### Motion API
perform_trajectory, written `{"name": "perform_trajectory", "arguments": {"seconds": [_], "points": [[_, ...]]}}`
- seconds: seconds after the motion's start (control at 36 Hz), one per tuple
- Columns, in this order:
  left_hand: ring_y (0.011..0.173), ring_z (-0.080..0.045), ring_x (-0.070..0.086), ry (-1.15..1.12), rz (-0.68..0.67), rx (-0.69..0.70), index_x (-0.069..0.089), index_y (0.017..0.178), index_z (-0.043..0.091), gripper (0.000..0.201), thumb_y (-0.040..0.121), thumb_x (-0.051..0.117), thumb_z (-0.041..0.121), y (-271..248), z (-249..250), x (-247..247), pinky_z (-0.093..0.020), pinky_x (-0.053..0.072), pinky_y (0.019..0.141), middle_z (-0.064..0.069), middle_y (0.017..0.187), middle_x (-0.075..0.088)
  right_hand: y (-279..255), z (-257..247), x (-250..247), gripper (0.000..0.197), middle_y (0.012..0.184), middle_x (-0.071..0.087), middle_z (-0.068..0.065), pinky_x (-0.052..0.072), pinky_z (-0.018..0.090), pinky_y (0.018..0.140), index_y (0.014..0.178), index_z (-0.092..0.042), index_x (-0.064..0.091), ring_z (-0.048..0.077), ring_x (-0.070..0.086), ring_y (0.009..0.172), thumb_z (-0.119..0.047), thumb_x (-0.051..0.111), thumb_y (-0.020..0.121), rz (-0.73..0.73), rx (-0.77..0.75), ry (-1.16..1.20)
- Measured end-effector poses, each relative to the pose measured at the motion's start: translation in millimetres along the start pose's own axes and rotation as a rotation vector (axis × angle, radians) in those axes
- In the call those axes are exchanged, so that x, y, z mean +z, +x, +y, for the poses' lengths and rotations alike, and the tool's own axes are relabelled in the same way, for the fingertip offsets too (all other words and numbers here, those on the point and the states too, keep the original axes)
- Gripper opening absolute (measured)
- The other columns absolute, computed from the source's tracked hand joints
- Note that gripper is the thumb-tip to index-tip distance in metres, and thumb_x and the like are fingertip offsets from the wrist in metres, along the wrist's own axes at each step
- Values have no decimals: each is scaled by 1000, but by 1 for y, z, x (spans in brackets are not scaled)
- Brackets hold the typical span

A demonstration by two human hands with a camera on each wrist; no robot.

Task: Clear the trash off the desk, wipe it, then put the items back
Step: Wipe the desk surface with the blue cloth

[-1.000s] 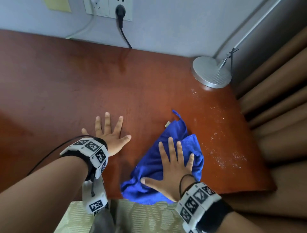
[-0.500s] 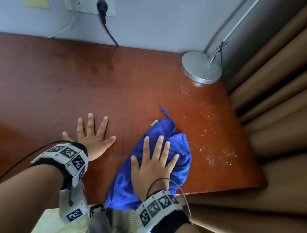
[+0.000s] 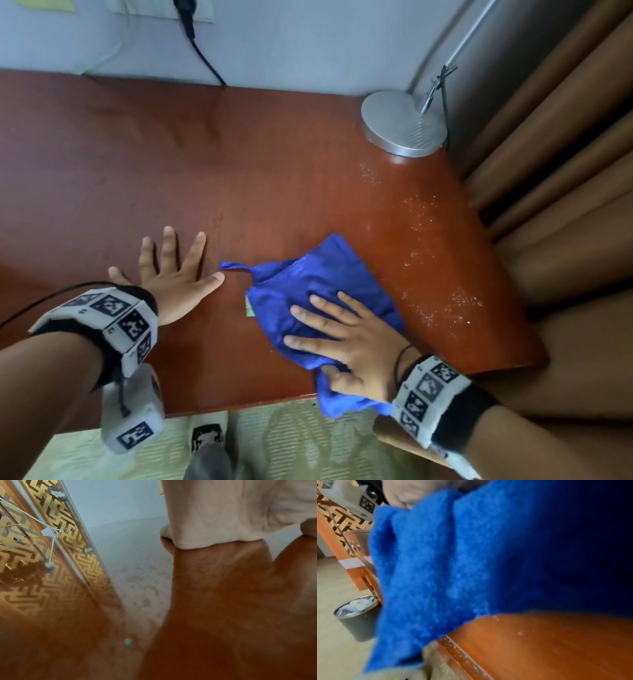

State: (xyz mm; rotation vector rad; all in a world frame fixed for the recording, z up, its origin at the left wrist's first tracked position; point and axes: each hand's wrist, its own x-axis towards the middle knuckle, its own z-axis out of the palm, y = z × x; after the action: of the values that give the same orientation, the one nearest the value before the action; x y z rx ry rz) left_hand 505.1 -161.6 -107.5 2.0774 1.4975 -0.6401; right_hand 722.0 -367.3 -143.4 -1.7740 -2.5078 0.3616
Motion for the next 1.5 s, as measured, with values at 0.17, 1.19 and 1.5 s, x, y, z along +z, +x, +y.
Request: {"name": "perform_trajectory", "arguments": {"seconds": [0.17,1.19,1.5], "points": [[141,-21,-31,-2,-19,21,-23,140,52,69,89,18,72,-2,0,-3,-64,-10,110,11,150,-40,-5,-26,-9,67,155,27,-4,17,47,111,144,-34,36,19,21,144,-34,46,77,142,224,26],[137,-29,-37,-30,-39,89,-27,142,44,71,92,16,68,-3,1,-5,-70,-11,104,3,146,-46,52,-127,-10,45,139,49,-15,0,48,116,118,-37,62,10,32,138,-57,33,89,523,939,263],[138,-27,-36,-28,-13,79,-26,142,45,72,91,19,69,-1,1,-2,-69,-12,104,4,147,-44,100,-131,-14,127,149,-32,22,-9,59,112,143,-23,-31,35,-27,140,-97,23,54,-66,1604,403]]}}
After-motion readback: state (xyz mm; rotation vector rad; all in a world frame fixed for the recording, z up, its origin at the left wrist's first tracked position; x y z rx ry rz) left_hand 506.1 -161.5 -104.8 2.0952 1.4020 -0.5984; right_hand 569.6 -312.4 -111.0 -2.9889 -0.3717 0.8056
